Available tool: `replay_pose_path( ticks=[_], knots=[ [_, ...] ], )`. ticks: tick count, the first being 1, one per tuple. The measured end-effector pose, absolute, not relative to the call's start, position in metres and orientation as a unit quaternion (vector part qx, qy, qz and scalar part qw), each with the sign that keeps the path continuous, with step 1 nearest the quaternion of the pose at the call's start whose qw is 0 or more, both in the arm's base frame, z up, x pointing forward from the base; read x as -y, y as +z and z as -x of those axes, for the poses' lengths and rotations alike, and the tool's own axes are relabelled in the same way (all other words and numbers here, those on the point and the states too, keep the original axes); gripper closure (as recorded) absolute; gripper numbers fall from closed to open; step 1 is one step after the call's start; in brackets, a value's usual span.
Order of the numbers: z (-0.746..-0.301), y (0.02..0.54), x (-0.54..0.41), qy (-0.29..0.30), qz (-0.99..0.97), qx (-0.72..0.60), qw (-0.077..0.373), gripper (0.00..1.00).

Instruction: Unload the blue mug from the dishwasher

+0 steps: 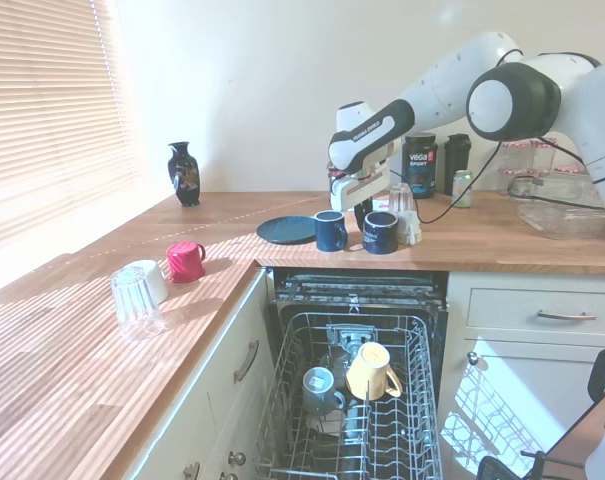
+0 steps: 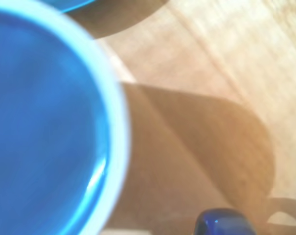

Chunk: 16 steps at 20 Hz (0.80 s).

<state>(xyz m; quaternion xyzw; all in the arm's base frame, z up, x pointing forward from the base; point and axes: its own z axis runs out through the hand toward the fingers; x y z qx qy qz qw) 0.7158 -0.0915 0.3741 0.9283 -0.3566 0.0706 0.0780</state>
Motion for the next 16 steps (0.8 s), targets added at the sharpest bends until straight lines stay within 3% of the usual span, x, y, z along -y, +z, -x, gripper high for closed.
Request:
replay_pose_path(
  ticks=[11, 16],
  knots=[
    [-0.739, 0.402, 0.108, 0.091, -0.923, 0.367, 0.074, 0.0],
    [-0.738, 0.44, 0.107, 0.118, -0.92, 0.37, 0.059, 0.0]
  ],
)
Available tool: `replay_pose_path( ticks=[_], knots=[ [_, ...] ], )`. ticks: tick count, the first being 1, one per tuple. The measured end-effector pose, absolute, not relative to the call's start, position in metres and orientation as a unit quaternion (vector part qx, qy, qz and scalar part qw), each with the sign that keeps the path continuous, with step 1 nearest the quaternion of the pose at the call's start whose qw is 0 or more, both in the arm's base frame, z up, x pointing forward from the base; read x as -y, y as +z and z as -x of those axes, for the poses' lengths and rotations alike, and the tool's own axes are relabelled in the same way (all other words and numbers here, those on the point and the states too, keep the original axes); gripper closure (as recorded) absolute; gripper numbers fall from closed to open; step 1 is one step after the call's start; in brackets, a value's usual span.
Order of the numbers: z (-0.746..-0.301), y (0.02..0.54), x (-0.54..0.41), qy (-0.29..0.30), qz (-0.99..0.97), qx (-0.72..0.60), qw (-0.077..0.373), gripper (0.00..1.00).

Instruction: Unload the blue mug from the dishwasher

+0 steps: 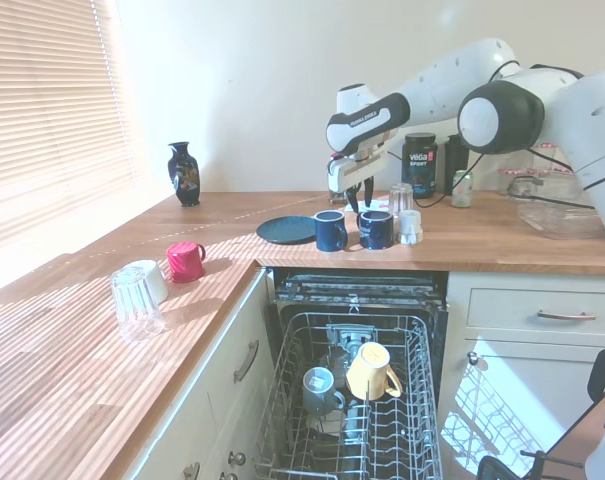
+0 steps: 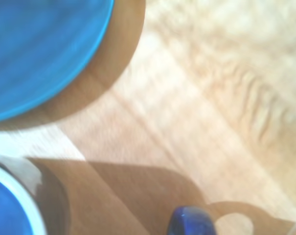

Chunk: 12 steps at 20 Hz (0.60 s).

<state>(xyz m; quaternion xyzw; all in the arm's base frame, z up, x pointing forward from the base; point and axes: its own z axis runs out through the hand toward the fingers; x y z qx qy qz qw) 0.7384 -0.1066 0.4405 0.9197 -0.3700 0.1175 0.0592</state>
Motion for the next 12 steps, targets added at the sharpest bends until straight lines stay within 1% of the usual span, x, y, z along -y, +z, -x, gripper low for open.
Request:
replay_pose_path(
  ticks=[4, 7, 10, 12],
  knots=[
    [-0.717, 0.494, 0.09, 0.143, -0.917, 0.371, 0.03, 0.0],
    [-0.69, 0.522, 0.068, 0.145, -0.914, 0.38, 0.003, 0.0],
    [-0.66, 0.535, 0.054, 0.134, -0.91, 0.392, -0.022, 0.0],
    [-0.641, 0.535, 0.052, 0.131, -0.907, 0.398, -0.031, 0.0]
  ],
)
